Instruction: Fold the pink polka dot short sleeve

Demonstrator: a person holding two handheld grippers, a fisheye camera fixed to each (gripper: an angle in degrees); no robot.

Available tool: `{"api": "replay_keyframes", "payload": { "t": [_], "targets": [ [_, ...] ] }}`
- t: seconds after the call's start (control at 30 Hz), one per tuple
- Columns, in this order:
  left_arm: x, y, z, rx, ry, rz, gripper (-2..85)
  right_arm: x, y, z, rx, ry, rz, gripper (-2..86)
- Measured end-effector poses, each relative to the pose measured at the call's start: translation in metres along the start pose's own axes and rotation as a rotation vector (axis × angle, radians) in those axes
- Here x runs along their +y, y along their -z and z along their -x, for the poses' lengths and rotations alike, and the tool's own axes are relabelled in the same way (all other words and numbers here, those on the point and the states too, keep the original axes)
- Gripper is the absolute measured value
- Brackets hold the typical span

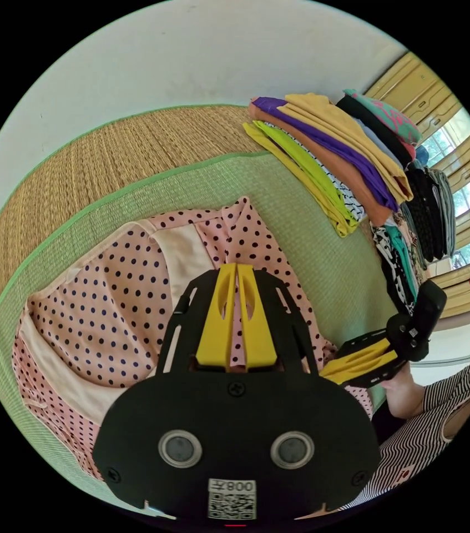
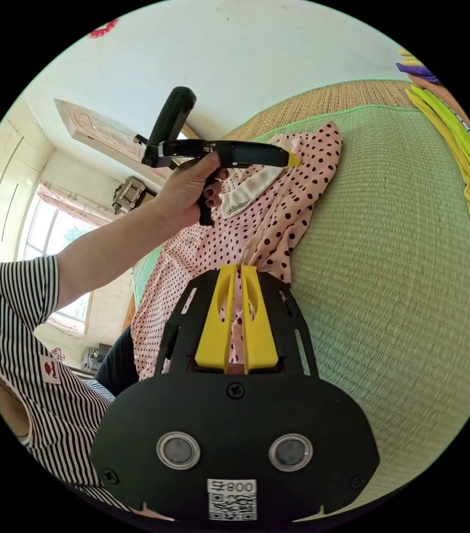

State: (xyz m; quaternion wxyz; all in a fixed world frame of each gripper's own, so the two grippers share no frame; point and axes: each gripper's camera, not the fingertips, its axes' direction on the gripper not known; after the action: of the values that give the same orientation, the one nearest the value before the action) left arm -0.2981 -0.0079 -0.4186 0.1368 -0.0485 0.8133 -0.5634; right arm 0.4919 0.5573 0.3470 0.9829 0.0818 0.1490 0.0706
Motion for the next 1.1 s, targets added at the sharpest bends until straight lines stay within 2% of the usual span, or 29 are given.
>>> {"api": "replay_keyframes", "payload": {
  "t": [0.17,0.23,0.4,0.57,0.7,0.87,1.0,1.1],
  "targets": [
    [0.007,0.01,0.008,-0.008,0.015,-0.009,0.2,-0.003,0.009,0.009,-0.092,0.062,0.005,0.7],
    [0.015,0.023,0.009,0.018,0.026,-0.05,0.2,-0.004,0.014,0.014,-0.066,0.064,-0.025,0.5],
    [0.042,0.056,-0.005,0.097,-0.031,-0.125,0.1,-0.008,0.015,0.023,0.143,0.0,-0.065,0.2],
    [0.078,0.062,-0.032,0.148,-0.148,-0.053,0.1,-0.015,-0.002,0.033,0.261,-0.051,-0.011,0.1],
    [0.096,0.047,-0.046,0.081,-0.217,0.083,0.1,-0.018,-0.008,0.043,0.262,-0.064,-0.005,0.0],
    [0.112,0.087,-0.043,0.105,-0.222,-0.019,0.1,-0.02,-0.005,0.058,0.257,-0.061,-0.042,0.0],
    [0.126,0.088,-0.034,0.089,-0.213,0.073,0.2,-0.023,-0.011,0.075,0.281,-0.053,-0.057,0.0],
    [0.141,0.121,-0.024,0.114,-0.174,-0.016,0.2,-0.022,-0.015,0.085,0.312,-0.053,-0.06,0.1]
  ]
}}
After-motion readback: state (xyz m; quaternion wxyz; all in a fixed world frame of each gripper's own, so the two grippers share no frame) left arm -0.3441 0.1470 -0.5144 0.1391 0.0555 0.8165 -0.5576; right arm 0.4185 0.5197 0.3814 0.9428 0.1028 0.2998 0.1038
